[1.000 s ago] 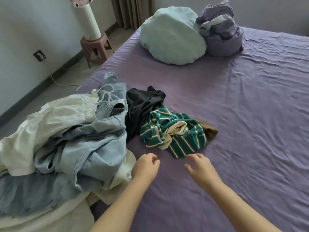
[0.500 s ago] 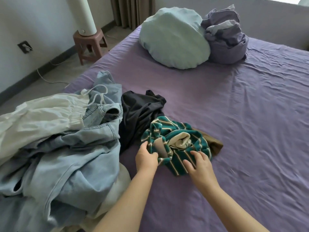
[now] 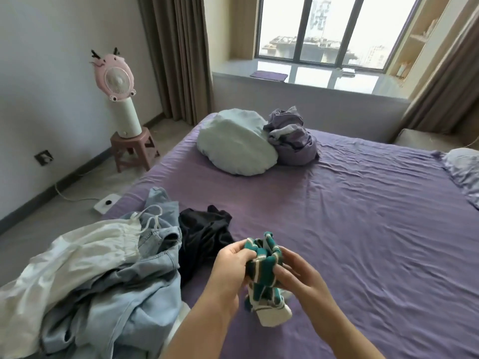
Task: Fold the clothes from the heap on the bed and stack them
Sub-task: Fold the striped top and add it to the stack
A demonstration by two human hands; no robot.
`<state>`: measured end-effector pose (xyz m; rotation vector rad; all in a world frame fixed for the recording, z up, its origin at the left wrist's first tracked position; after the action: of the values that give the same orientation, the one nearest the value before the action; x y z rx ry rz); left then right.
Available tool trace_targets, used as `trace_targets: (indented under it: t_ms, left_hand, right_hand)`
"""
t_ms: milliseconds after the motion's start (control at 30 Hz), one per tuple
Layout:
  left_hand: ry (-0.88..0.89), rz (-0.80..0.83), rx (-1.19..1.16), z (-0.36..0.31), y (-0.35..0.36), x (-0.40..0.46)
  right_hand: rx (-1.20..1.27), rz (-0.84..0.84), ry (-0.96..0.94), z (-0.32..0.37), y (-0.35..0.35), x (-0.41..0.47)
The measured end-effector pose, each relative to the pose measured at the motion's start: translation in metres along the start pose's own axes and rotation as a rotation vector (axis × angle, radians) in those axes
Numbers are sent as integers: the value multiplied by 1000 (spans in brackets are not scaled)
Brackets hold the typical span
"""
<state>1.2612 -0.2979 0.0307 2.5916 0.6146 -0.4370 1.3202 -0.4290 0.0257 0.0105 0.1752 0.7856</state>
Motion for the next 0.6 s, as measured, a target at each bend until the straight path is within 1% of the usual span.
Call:
trace_targets:
  t_ms: [67,133,233,300,400,433,467,567,600]
  left_hand:
    - [27,31,58,-22,22,-19]
    - [27,27,102,-37,43,-41]
    - [36,17,94,-54,71,-78]
    - [61,74,76,-66,92,-109]
    - [152,176,94,-86,126,-162]
    - [209,170,166,-93,135,-180]
    - [286,133,290,-101,142,-197]
    - [534,-53,762,-123,160,-247]
    - [580,-78,861,-127,166,-261]
  right_hand:
    - [-36,-30,-52,29,-9,-20]
    - [-85,-51,-97,55,-16,-41]
    - [-225,-33,-187,91,-23,-78]
    - [-315,-27,-251,112,-27,-104]
    - [-419,-81,-318,151,-39,-145]
    - [-455,-98,-344,167,-44,-159]
    - [-487,-109,-369,183,-50,-172]
    - [-607,-116,-422,228,-68,-211]
    - [-651,-119,-425,241,-73,-223]
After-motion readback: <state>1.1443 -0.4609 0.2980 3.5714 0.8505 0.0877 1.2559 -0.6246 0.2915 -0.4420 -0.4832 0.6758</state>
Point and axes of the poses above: each hand's wrist, its own x-axis towards the middle knuckle, its own y-axis out of the palm, z = x × y, the point moved 5 cm from there along x, towards the middle knuckle, and after that the axes turned 6 degrees about z, right-handed, at the moved point
